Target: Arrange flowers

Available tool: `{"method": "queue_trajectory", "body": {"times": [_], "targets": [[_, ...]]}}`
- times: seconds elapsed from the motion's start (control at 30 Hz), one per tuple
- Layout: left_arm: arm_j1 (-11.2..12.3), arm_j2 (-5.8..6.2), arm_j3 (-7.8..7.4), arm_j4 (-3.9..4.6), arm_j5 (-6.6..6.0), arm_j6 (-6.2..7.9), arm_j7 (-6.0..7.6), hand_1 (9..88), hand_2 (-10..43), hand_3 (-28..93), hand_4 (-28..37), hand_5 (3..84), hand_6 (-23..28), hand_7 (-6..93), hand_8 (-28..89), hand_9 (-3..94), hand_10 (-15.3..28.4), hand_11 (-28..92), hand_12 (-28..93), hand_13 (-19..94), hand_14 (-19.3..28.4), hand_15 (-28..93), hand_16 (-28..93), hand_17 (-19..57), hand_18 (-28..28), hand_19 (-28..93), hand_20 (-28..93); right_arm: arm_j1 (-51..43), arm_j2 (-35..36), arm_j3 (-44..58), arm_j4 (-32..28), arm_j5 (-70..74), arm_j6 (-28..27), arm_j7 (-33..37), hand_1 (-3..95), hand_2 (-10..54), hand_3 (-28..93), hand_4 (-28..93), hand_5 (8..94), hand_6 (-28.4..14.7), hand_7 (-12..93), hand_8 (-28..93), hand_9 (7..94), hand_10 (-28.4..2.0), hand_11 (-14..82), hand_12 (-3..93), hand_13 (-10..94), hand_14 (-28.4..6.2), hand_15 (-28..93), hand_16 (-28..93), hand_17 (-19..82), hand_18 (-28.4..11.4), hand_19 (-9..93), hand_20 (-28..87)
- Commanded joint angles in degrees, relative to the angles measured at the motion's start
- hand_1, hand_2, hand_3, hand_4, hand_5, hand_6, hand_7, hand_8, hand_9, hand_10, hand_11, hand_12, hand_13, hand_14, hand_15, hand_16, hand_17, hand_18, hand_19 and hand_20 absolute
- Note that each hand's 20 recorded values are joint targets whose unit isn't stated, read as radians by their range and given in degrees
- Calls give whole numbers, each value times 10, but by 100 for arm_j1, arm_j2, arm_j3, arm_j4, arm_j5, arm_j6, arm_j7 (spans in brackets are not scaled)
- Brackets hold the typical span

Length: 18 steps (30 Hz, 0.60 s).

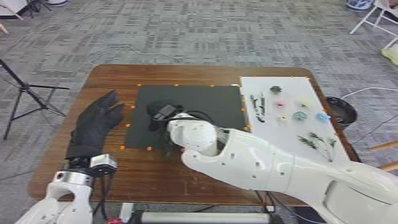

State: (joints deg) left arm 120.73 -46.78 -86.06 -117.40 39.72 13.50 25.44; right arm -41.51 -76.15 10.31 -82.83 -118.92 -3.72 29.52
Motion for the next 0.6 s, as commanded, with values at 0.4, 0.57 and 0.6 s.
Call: {"method": "queue_trajectory", "body": {"times": [0.4, 0.57, 0.6], "targets": [[-299, 149, -66, -78, -60, -362, 82, 254, -50, 673, -260, 309, 34, 176, -78, 227, 109, 190, 193, 177, 130, 268, 61, -101, 196, 370, 135, -733, 1998, 1496, -2443, 456, 531, -257, 281, -28, 801, -239, 702, -11, 281, -103, 711, -126, 599, 477, 680, -108, 827, 430, 312, -221, 887, 482], [-429, 160, 46, -13, -72, -329, -28, 254, -49, 673, -261, 310, 33, 176, -76, 228, 110, 189, 193, 178, 132, 267, 61, -101, 196, 372, 133, -1040, 2591, 1831, -2334, 793, -284, -1507, 418, -23, 864, -212, 582, -4, 233, -102, 615, -122, 470, 654, 573, -121, 827, 441, 238, -207, 803, 507], [-506, 155, 105, 23, -64, -368, -30, 254, -50, 673, -261, 310, 33, 176, -76, 229, 109, 189, 194, 179, 132, 268, 61, -101, 195, 372, 133, -1097, 2695, 1867, -2305, 702, -519, -1819, 424, -17, 890, -219, 561, 1, 233, -116, 580, -122, 473, 657, 547, -125, 811, 474, 217, -204, 779, 509]]}}
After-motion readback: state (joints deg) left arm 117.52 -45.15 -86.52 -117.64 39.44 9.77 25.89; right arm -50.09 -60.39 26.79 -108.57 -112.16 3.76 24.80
